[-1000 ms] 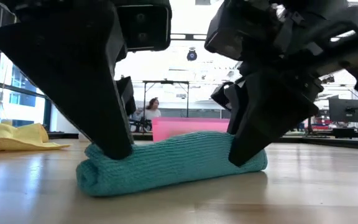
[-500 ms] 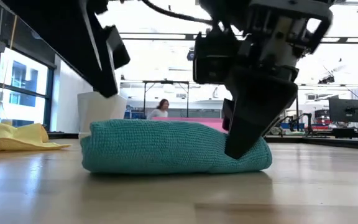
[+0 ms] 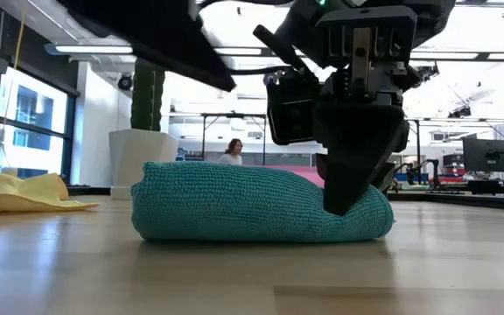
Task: Roll microfiber towels into tight, uniform cylinder then place into a basket
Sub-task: Put the rolled blue microfiber cloth into the pink bin
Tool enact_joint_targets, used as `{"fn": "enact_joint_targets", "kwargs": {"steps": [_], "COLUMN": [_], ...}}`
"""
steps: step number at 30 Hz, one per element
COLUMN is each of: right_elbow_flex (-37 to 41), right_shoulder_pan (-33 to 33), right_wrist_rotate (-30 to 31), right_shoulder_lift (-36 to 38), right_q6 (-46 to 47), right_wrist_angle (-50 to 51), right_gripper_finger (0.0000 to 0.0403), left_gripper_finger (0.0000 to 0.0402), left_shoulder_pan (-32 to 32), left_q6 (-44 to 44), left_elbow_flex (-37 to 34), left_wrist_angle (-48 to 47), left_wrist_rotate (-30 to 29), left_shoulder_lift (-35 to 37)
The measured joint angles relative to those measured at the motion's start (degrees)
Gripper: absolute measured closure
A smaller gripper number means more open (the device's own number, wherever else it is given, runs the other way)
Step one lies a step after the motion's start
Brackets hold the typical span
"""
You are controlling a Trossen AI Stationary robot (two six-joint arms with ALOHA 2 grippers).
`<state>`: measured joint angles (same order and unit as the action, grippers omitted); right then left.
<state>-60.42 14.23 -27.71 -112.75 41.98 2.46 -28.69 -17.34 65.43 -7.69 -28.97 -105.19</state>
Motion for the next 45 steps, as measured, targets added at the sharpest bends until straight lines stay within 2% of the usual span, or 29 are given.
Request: {"fn": "enact_joint_targets", "kwargs": {"steps": [6,15,17,23,29,33,41,45], "right_elbow_flex": [0.0,0.0,0.0,0.0,-0.1,-0.2,-0.2,-0.2], "right_shoulder_pan": [-0.9,-1.4,-1.4,-1.4,-1.5,-2.1,-3.5,-3.9], "right_wrist_rotate": [-0.5,-0.6,-0.8,-1.8,-2.0,-2.6,-0.5,4.5], "right_shoulder_lift": [0.0,0.0,0.0,0.0,0.0,0.4,5.3,11.3], "right_q6": [-1.1,-0.7,-0.9,-1.9,-5.8,-10.2,-19.2,-23.1], "right_wrist_angle": [-0.6,-1.0,-1.1,-1.9,-1.8,-0.1,7.5,15.8], "right_gripper_finger": [0.0366,0.0318,0.0310,0.0296,0.0295,0.0295,0.0295,0.0295], "left_gripper_finger": [0.0238,0.0208,0.0204,0.0199,0.0200,0.0232,0.0374,0.0382], "left_shoulder_pan": [1.4,1.8,2.4,4.3,6.4,6.7,6.9,7.7], "left_q6": [-0.4,-0.3,-0.4,-1.8,-6.5,-8.2,-9.1,-11.0], "left_elbow_flex": [0.2,-0.1,0.1,-0.1,0.2,0.2,0.2,0.2], "left_wrist_angle": [3.7,5.2,8.0,7.8,8.1,7.4,6.9,6.7], "left_wrist_rotate": [3.8,1.9,1.3,2.5,7.5,10.6,12.5,13.6], "left_shoulder_lift": [-3.1,-8.5,-9.7,-11.9,-13.5,-13.6,-13.6,-13.6]}}
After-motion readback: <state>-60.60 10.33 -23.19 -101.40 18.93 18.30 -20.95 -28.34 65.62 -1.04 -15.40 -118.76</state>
